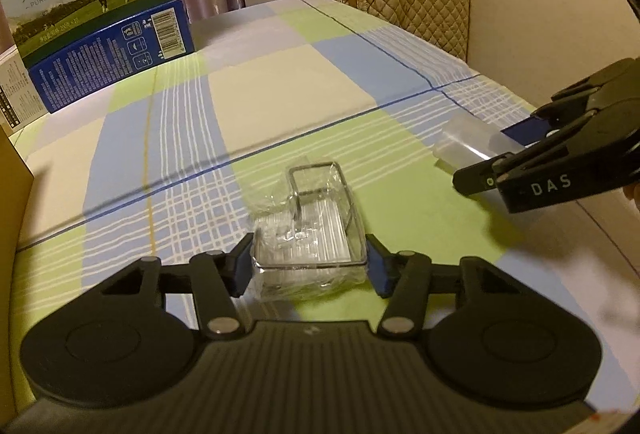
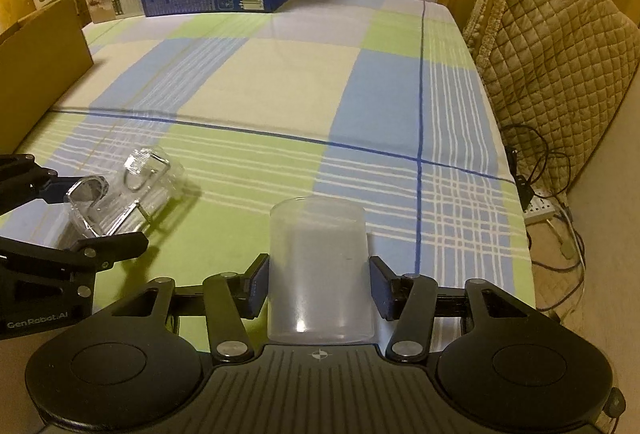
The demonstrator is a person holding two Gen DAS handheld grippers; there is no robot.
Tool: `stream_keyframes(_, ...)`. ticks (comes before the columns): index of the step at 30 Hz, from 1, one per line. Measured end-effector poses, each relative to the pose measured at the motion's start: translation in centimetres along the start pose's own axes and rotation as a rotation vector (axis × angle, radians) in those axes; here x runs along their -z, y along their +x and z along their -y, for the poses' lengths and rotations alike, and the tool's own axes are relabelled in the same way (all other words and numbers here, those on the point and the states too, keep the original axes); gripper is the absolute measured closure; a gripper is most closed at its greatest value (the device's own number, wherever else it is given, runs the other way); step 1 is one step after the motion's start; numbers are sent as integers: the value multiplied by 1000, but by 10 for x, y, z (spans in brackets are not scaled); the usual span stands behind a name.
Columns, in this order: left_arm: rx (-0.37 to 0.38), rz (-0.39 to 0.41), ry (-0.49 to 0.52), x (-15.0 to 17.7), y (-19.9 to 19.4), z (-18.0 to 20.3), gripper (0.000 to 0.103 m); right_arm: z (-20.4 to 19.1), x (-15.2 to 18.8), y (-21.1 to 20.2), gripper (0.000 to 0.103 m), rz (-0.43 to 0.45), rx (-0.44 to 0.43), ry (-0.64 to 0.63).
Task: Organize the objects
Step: 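Carry the wire rack and clear cup over the cardboard box with both tools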
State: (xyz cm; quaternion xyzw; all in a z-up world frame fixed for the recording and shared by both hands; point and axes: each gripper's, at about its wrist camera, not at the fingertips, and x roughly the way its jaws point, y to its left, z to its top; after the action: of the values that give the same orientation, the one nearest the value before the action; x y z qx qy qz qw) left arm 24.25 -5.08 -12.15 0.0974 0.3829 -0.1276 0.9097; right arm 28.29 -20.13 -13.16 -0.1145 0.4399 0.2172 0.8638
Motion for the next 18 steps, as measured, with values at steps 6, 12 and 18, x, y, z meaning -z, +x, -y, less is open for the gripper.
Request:
stream_keyframes(6,3,6,-30,-6,-24,-12,53,-14,-13,-22,54,2,-10,-7)
stream_keyframes(12,2,25,-39,-12,-65,-24,53,-36,-25,-58,54,9,-32,9)
stream_keyframes(18,-20,55,-54,-11,-123,-43,53,-68,-32,-109,54,44,-49,30)
